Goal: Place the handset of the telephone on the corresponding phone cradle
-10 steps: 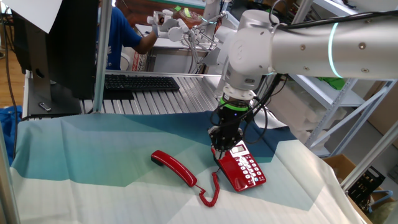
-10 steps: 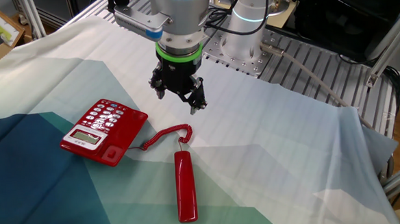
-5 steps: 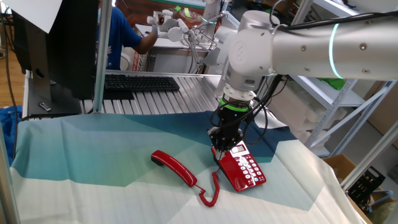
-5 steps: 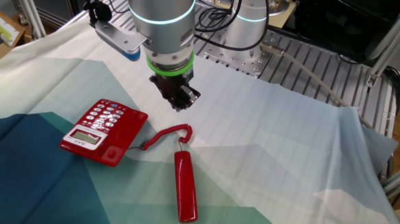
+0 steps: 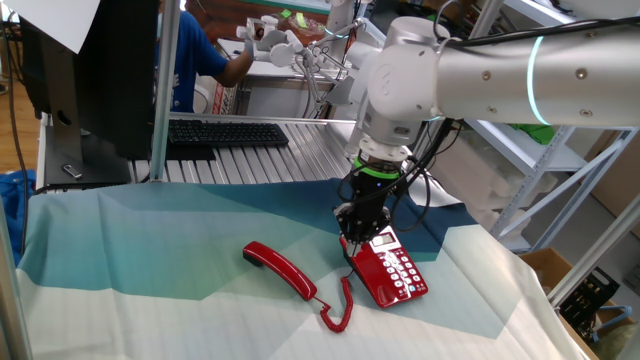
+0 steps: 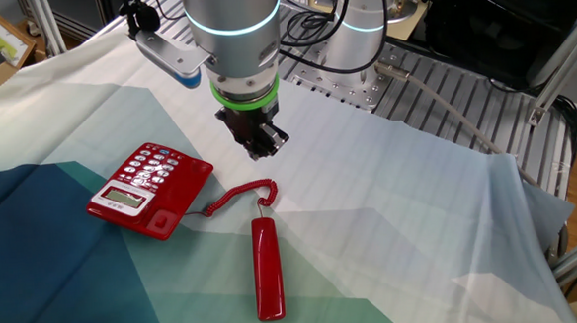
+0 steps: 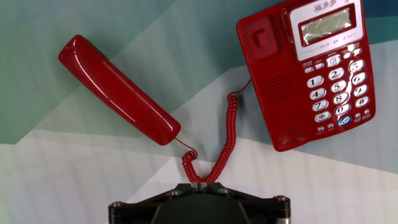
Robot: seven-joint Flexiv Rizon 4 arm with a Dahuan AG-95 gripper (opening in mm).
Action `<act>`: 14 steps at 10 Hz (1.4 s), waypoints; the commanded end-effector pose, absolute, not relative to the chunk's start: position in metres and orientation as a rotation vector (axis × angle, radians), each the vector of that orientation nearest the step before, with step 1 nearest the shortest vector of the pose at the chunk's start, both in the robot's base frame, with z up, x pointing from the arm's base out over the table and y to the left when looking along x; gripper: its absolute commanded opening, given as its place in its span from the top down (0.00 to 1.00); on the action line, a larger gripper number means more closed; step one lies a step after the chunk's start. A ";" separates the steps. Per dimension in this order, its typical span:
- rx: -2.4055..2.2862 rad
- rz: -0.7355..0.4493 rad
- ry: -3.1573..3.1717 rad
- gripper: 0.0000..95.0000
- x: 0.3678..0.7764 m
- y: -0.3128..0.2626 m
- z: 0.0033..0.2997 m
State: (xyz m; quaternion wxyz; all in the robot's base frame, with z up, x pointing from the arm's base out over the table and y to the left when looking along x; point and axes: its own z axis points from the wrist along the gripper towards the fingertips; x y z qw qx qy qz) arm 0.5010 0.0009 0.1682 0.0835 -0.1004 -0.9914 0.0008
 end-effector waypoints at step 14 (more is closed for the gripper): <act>-0.299 -0.025 -2.962 1.00 0.501 0.002 0.167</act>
